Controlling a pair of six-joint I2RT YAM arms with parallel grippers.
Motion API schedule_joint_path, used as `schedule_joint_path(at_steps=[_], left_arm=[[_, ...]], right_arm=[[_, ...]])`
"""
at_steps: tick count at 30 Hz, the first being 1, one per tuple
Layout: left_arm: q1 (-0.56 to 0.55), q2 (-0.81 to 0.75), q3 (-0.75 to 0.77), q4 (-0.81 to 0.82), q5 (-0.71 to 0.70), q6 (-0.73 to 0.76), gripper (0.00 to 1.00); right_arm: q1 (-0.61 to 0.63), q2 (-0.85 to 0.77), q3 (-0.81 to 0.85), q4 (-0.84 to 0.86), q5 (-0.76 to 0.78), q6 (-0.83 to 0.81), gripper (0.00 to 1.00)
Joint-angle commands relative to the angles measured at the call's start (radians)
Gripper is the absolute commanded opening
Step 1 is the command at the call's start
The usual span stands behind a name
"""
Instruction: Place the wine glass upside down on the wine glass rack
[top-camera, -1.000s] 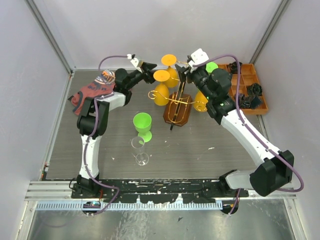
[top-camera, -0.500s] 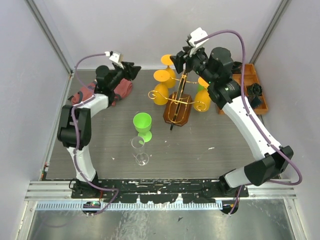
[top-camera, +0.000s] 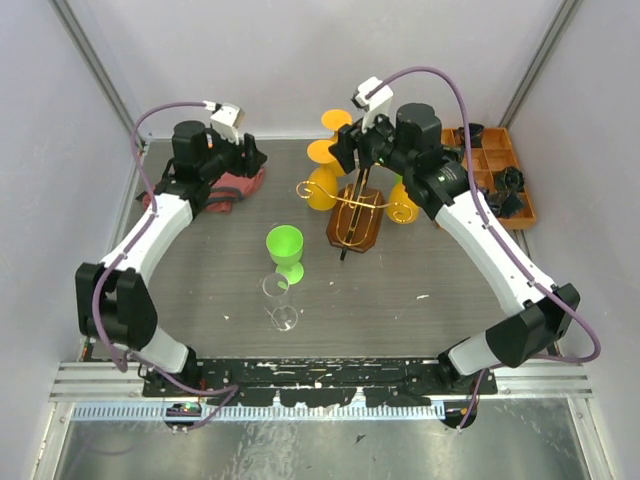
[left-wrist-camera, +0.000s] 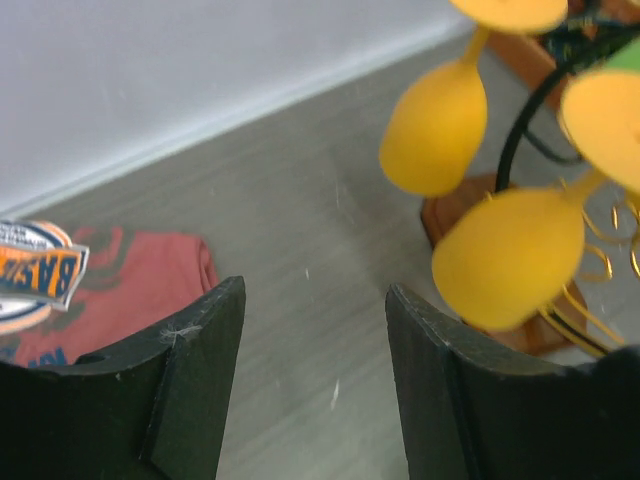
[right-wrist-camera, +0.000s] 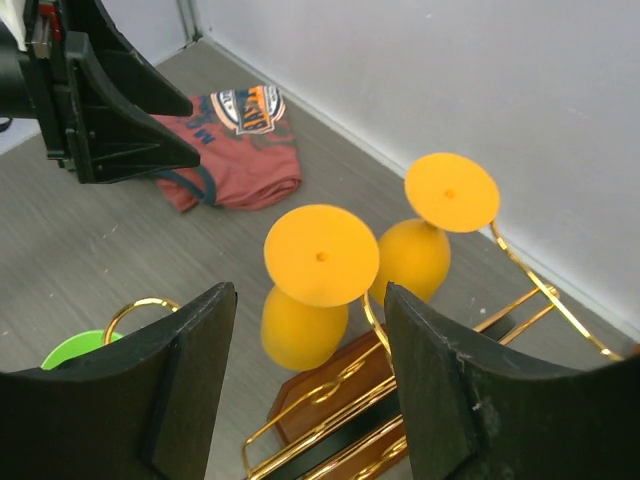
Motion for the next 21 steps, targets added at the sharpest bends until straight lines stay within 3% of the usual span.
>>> schedule_joint_path(at_steps=[1,12,21], left_arm=[[-0.041,-0.133,-0.036,-0.297,-0.023,0.131,0.66],[-0.165,-0.266,-0.044,-0.654,-0.113,0.133,0.71],[-0.239,-0.229,-0.039,-0.733,-0.218,0.085,0.72]], right_arm=[[0.014,-0.071,-0.028,0.002,-0.021,0.029,0.66],[0.019,-0.113,-0.060,-0.055,0.028,0.080,0.66],[0.021,-0.154,-0.097,-0.091,0.052,0.117,0.66]])
